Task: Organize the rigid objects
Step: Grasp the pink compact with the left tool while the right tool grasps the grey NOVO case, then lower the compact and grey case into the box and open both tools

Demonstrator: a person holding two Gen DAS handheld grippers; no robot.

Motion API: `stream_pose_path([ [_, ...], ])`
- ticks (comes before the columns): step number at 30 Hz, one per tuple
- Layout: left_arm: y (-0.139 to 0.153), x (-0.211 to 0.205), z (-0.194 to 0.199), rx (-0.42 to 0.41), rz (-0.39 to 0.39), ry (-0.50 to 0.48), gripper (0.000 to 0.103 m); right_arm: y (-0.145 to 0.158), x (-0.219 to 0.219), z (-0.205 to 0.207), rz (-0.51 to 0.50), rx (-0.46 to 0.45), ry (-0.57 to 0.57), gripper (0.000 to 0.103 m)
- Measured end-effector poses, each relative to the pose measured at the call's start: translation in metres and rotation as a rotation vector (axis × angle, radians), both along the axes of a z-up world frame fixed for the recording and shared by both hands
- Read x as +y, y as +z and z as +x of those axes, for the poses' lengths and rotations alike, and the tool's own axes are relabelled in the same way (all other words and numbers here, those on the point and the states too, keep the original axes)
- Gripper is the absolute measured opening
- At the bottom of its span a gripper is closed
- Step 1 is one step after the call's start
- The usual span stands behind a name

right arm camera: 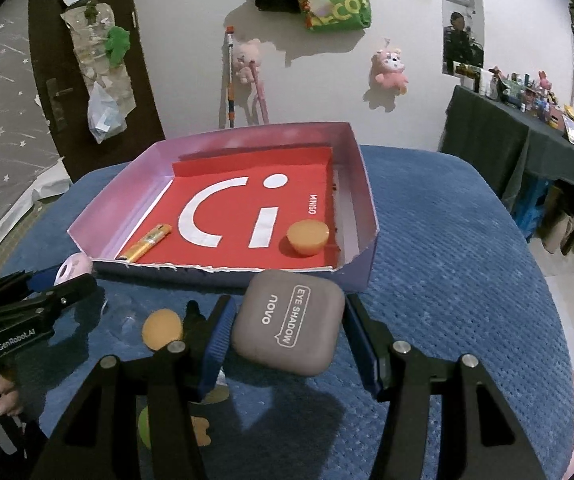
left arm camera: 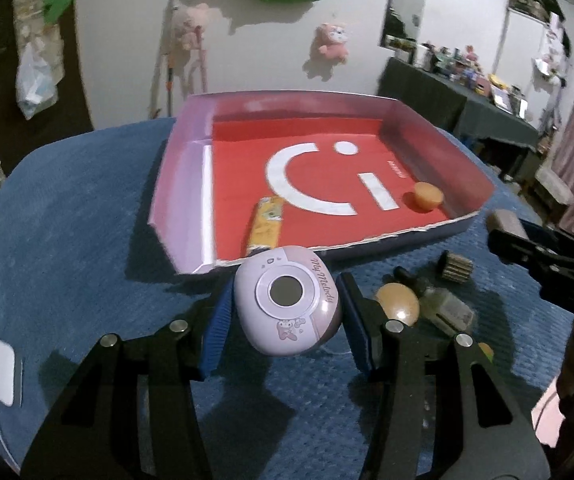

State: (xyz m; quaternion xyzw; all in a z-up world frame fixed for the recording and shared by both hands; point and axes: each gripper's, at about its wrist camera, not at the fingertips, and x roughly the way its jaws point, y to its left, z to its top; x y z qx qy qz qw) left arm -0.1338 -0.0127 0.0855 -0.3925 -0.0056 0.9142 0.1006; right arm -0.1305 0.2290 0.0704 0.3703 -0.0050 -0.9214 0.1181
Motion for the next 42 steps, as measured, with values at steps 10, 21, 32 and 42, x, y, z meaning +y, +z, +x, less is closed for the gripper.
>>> stream_pose_path([
  [10,0.023,0.023,-0.03,0.023,-0.043,-0.164,0.049,0.014,-0.023,-0.031,0.03,0.029,0.163,0.058],
  [21,0.004,0.046,-0.089,-0.054,-0.124,-0.319,0.049,-0.002,-0.049,-0.092,0.094,-0.04,0.392,0.058],
  [32,-0.022,0.06,-0.119,-0.14,-0.143,-0.416,0.049,-0.031,-0.061,-0.122,0.174,-0.134,0.48,0.058],
  [42,-0.036,0.058,-0.131,-0.192,-0.135,-0.431,0.049,-0.041,-0.062,-0.134,0.183,-0.179,0.503,0.058],
])
